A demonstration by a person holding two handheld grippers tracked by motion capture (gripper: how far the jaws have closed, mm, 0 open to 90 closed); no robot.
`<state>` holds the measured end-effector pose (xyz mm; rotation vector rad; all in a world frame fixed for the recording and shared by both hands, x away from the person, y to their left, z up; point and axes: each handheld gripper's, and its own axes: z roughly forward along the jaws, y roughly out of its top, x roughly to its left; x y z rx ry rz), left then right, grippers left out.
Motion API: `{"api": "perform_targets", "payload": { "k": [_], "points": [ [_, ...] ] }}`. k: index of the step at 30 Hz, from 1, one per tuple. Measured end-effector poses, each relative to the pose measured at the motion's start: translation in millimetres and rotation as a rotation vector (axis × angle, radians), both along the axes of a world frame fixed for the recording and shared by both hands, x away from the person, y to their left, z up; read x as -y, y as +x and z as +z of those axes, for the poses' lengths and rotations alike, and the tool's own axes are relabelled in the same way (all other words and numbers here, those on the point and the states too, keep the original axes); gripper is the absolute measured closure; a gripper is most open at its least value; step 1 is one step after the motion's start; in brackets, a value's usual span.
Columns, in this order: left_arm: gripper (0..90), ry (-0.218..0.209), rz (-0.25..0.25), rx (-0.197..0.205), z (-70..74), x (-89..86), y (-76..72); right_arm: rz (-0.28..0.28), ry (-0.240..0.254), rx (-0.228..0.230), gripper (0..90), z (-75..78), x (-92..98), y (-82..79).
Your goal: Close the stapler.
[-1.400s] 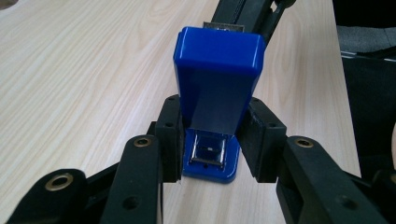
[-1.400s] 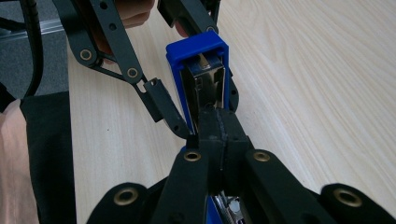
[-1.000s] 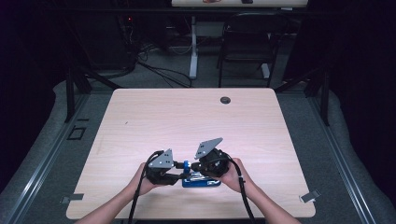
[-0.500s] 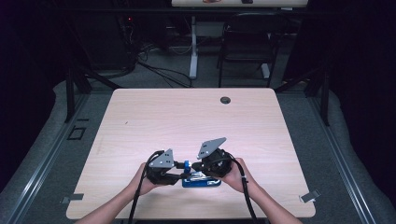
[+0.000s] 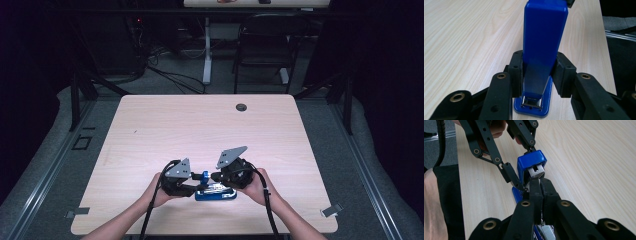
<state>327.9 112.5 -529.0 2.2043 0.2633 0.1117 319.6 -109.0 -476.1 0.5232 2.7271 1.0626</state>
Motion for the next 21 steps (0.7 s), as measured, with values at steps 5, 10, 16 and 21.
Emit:
{"api": "perform_targets", "payload": {
  "k": [5,10,16,21],
  "points": [
    [64.1,0.006,-0.010,0.011,-2.1,6.7,0.5,-0.014,-0.017,0.001,88.8,-2.2,6.3,-0.4],
    [63.9,0.009,-0.010,0.010,-3.7,11.1,1.3,-0.027,-0.022,-0.006,88.7,-5.1,13.1,-1.2],
    [64.1,0.017,-0.009,0.021,-5.9,17.2,1.3,-0.035,-0.036,-0.011,88.5,-10.5,18.7,-2.9],
    [64.1,0.023,-0.017,0.024,-7.2,20.0,2.1,-0.049,-0.034,-0.018,88.5,-14.1,23.7,-1.2]
  ]
}}
